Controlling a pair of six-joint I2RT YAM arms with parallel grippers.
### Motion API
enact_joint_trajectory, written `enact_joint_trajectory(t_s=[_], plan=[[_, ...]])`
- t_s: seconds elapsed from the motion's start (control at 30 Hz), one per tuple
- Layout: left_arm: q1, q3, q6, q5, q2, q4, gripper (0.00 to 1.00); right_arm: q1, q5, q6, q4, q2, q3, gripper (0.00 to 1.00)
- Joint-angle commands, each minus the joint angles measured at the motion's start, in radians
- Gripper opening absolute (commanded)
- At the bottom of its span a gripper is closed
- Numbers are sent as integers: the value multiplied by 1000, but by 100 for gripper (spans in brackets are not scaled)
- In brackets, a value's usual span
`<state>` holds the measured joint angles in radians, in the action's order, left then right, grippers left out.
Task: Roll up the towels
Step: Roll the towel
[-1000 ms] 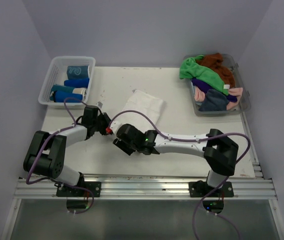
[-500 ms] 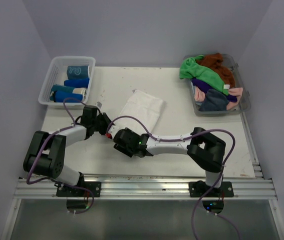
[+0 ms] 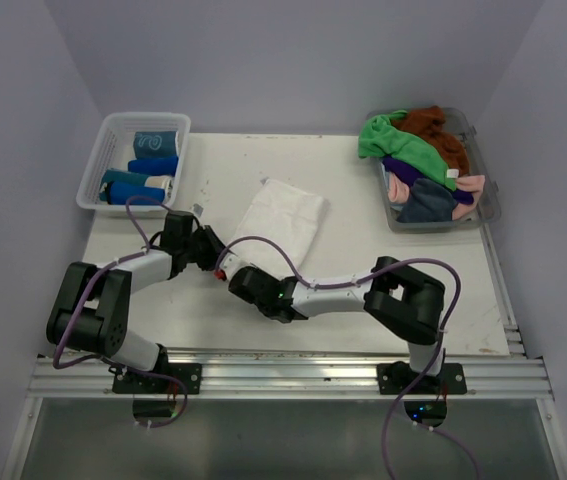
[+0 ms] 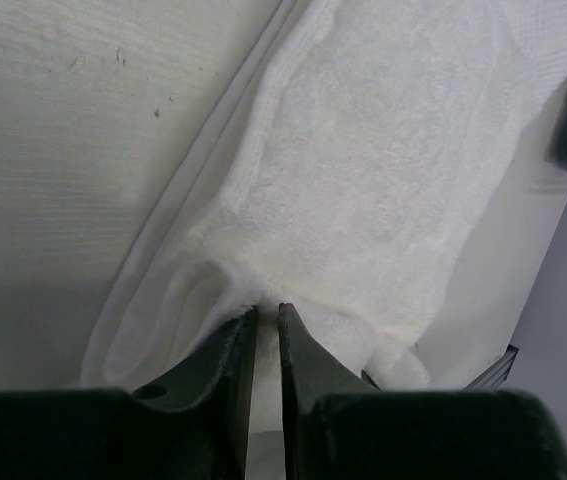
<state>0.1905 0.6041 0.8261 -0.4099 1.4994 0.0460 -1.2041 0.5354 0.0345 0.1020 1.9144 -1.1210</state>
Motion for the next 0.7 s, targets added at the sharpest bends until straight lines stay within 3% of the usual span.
enact_joint_trajectory(t_s=[0.0,0.07,0.17,0.5,0.67], plan=[[-11,-9,-33,19,-31,-41,19,11,-3,-27,-30,43,26,18],[-11,-10,-33,25,-62,-44,21,21,-53,-27,-22,20,24,6],[-14,6,-45,29,-91,-110,30,41,-135,-73,7,-23,17,0],[-54,137,-61,54,-179,-302,54,150,-498,-174,152,-104,-20,0],[-143,154,-82,7,-229,-362,57,218,-690,-234,235,-88,-81,0]])
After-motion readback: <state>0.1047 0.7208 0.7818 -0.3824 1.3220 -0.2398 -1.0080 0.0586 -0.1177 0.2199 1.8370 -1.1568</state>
